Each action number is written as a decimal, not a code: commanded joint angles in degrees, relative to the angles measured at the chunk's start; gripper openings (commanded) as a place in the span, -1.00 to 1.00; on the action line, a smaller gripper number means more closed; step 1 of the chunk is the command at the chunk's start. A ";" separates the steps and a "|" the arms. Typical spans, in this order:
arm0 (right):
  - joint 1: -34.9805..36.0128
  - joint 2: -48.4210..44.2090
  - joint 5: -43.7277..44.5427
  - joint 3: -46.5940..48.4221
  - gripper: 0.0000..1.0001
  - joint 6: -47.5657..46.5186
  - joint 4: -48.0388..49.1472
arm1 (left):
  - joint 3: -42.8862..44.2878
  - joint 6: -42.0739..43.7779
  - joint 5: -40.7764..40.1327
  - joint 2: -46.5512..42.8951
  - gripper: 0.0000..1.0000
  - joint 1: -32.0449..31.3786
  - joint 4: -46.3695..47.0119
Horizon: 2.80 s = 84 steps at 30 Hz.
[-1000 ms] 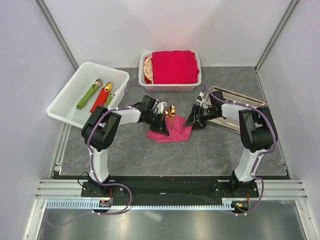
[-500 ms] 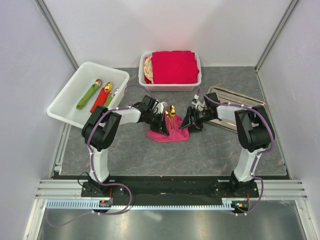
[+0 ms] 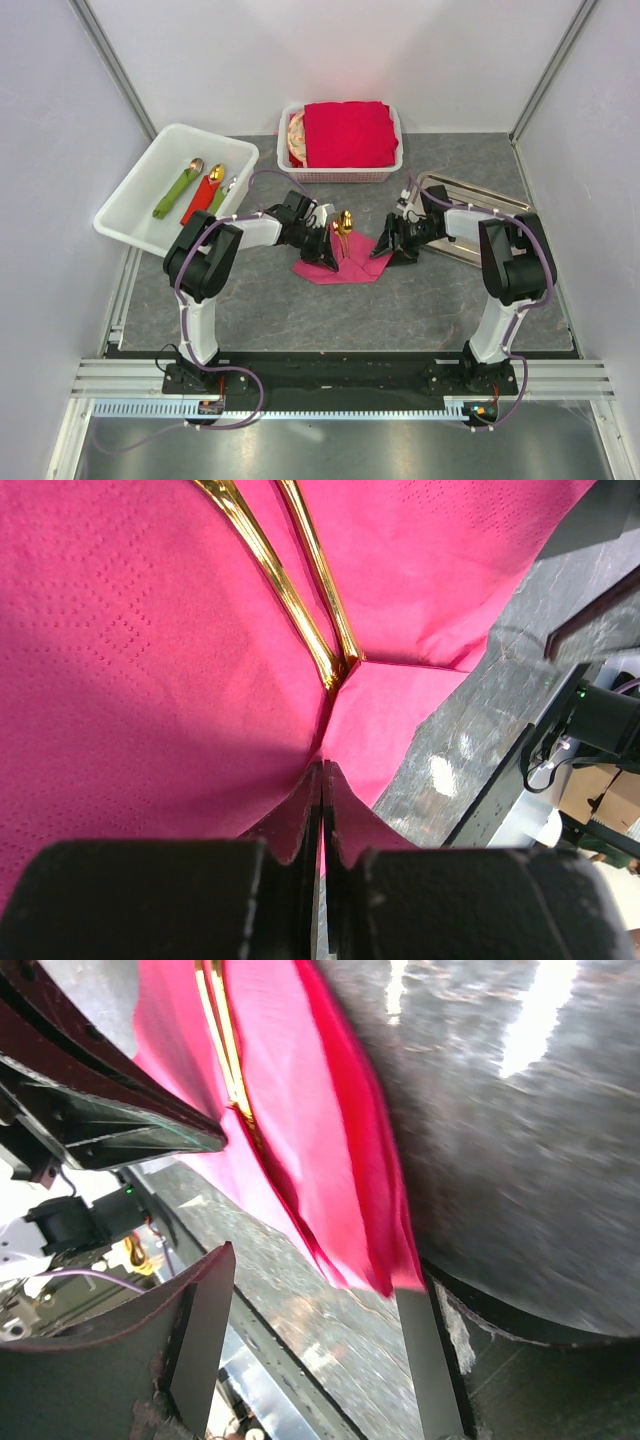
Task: Place the utensils on the paper napkin and roll it up
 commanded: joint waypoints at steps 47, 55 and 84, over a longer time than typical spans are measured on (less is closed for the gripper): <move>9.97 1.24 -3.95 -2.20 -1.00 19.93 17.89 | 0.36 0.99 -4.05 2.35 -0.89 0.16 -0.84; 12.43 4.05 -3.34 -2.55 -1.00 26.97 24.85 | 0.36 0.90 -3.96 2.53 -0.90 0.25 -0.84; 14.54 11.26 2.29 -3.17 -1.00 26.36 24.69 | -3.59 1.26 -2.82 -6.51 -0.85 2.44 0.83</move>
